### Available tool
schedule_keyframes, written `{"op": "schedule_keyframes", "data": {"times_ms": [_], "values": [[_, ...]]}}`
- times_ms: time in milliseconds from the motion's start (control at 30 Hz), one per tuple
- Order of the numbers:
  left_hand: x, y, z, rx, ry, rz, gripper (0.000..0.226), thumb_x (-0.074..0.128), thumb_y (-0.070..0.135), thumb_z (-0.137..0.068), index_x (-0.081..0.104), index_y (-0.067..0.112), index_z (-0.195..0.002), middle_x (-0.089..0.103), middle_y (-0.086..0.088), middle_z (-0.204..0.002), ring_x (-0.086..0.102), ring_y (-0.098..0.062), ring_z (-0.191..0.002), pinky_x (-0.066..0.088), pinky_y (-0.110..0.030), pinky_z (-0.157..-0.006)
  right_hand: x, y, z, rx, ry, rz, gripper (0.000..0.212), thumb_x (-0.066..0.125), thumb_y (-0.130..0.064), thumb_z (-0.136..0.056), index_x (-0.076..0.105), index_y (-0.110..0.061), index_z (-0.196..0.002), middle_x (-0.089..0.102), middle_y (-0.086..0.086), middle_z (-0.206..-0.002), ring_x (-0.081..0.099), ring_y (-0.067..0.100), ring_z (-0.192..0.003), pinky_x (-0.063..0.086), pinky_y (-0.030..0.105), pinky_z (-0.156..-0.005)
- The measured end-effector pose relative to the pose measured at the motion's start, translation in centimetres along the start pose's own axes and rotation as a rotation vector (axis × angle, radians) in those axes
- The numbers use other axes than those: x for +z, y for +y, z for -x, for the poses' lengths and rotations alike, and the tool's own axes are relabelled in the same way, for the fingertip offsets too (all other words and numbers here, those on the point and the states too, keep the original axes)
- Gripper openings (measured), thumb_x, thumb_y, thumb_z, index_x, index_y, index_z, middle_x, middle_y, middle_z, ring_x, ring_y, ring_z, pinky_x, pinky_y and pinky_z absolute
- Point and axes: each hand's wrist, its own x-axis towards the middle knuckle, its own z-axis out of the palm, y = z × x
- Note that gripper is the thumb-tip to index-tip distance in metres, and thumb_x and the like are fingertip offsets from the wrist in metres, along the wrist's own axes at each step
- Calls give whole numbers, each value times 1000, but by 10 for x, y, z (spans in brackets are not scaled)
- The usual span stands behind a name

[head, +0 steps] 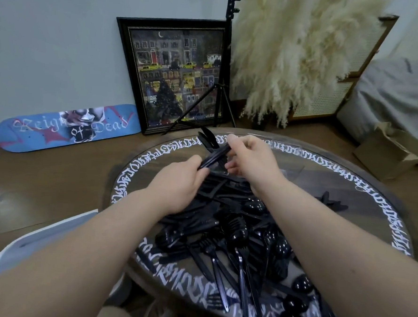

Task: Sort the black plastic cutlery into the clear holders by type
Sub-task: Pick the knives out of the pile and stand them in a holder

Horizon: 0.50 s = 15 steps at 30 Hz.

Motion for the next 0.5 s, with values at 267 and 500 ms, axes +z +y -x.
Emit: {"op": "schedule_keyframes", "data": {"times_ms": [267, 500], "values": [[-5, -30, -50, 65, 26, 105, 16, 39, 34, -100, 43, 19, -94, 50, 2, -79, 49, -26, -80, 27, -33, -65, 29, -10, -51, 3, -252, -114, 12, 60, -2, -90, 55, -12, -86, 58, 6, -73, 52, 11, -55, 45, 23, -53], [1, -54, -97, -230, 140, 235, 61, 61, 58, -82, 55, 19, -129, 65, 6, -94, 59, -14, -94, 41, -27, -78, -30, -38, -95, -276, 189, 265, 17, 59, -12, -89, 52, -22, -78, 60, 3, -69, 59, 16, -62, 53, 40, -69]]}}
